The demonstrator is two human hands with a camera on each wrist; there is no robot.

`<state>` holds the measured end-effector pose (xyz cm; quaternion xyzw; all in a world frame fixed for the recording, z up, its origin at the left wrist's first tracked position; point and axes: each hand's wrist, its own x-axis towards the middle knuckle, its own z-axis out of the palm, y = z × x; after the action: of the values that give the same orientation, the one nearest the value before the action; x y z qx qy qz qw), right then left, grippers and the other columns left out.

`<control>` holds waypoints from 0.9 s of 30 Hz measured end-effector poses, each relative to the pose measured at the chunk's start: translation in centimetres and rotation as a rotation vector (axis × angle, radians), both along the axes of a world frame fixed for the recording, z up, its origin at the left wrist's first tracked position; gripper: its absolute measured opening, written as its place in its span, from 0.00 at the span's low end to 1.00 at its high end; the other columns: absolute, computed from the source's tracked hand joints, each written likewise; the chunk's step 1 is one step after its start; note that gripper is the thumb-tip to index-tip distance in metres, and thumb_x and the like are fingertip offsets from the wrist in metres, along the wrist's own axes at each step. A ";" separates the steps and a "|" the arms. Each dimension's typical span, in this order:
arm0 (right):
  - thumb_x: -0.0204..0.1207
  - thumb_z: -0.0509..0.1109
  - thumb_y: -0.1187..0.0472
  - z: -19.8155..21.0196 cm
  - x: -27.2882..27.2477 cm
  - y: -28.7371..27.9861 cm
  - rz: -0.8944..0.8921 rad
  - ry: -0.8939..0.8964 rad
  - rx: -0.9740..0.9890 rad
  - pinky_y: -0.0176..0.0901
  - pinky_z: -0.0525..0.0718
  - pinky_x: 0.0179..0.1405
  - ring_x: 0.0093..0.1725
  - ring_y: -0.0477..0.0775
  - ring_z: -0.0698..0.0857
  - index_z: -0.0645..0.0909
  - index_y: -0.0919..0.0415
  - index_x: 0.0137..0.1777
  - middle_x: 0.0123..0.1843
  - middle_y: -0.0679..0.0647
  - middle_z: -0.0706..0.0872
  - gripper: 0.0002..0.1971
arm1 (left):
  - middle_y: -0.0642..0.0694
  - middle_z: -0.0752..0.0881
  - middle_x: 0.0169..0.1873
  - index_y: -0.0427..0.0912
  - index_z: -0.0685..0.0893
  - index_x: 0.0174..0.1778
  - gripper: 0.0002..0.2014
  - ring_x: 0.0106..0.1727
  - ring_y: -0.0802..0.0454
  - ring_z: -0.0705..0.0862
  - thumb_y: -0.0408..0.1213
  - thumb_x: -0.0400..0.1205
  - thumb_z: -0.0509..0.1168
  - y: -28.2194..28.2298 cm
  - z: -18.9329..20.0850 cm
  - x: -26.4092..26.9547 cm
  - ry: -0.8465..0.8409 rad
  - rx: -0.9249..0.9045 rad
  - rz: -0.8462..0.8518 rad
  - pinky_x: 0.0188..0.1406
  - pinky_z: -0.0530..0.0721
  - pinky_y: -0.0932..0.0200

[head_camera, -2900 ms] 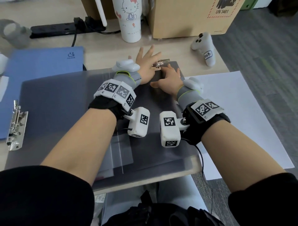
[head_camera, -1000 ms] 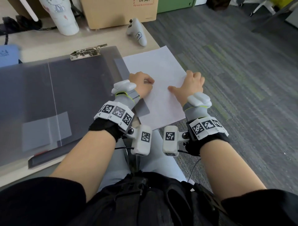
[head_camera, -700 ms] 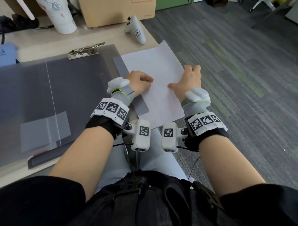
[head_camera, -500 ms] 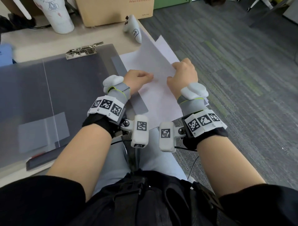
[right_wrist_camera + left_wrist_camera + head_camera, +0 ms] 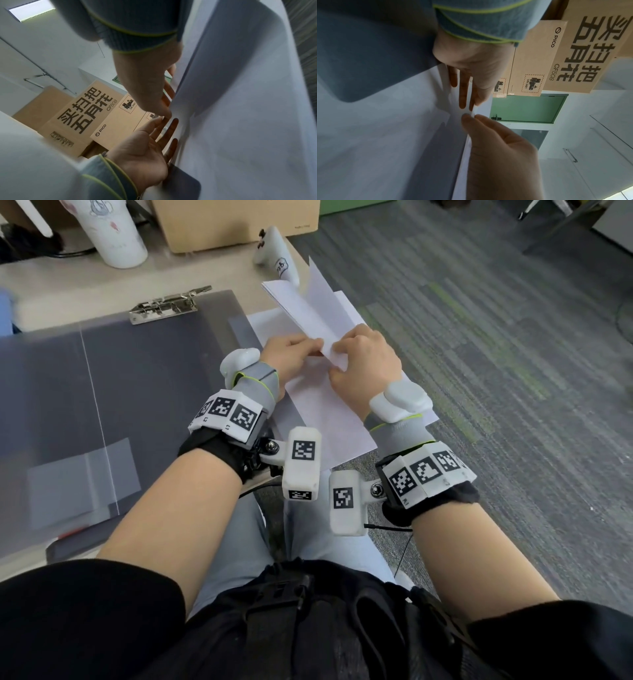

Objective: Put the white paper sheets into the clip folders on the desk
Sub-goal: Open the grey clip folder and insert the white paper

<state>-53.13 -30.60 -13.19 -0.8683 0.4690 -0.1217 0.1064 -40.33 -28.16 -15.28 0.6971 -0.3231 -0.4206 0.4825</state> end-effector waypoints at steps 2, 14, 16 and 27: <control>0.76 0.65 0.57 0.0 -0.1 -0.1 -0.015 -0.070 0.017 0.49 0.79 0.50 0.63 0.59 0.77 0.84 0.62 0.58 0.64 0.55 0.79 0.14 | 0.54 0.82 0.24 0.46 0.81 0.29 0.12 0.28 0.61 0.77 0.37 0.80 0.67 0.0 -0.2 0.0 -0.026 0.008 0.010 0.33 0.75 0.71; 0.69 0.70 0.43 0.6 -0.3 -0.2 -0.203 -0.073 0.178 0.47 0.73 0.39 0.53 0.61 0.80 0.75 0.60 0.49 0.50 0.58 0.81 0.21 | 0.61 0.79 0.15 0.48 0.80 0.27 0.14 0.23 0.67 0.77 0.39 0.81 0.66 0.3 0.0 -0.1 -0.003 0.016 0.017 0.28 0.74 0.77; 0.67 0.71 0.47 0.5 0.0 0.2 -0.180 0.043 0.232 0.47 0.77 0.39 0.50 0.62 0.84 0.74 0.57 0.46 0.43 0.57 0.80 0.16 | 0.62 0.83 0.23 0.48 0.82 0.31 0.12 0.30 0.67 0.80 0.39 0.81 0.65 0.3 0.1 -0.1 0.005 0.010 -0.004 0.38 0.76 0.74; 0.74 0.54 0.70 3.0 -0.7 0.8 -0.290 -0.028 0.231 0.52 0.77 0.44 0.51 0.68 0.81 0.75 0.52 0.61 0.51 0.59 0.79 0.20 | 0.48 0.87 0.45 0.42 0.84 0.52 0.11 0.57 0.48 0.82 0.29 0.84 0.57 2.8 1.7 1.9 0.117 -0.069 -0.071 0.69 0.75 0.58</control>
<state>-53.84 -29.81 -10.24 -0.7719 0.5985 -0.0930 0.1933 -38.47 -25.41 -13.58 0.6424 -0.3329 -0.4661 0.5092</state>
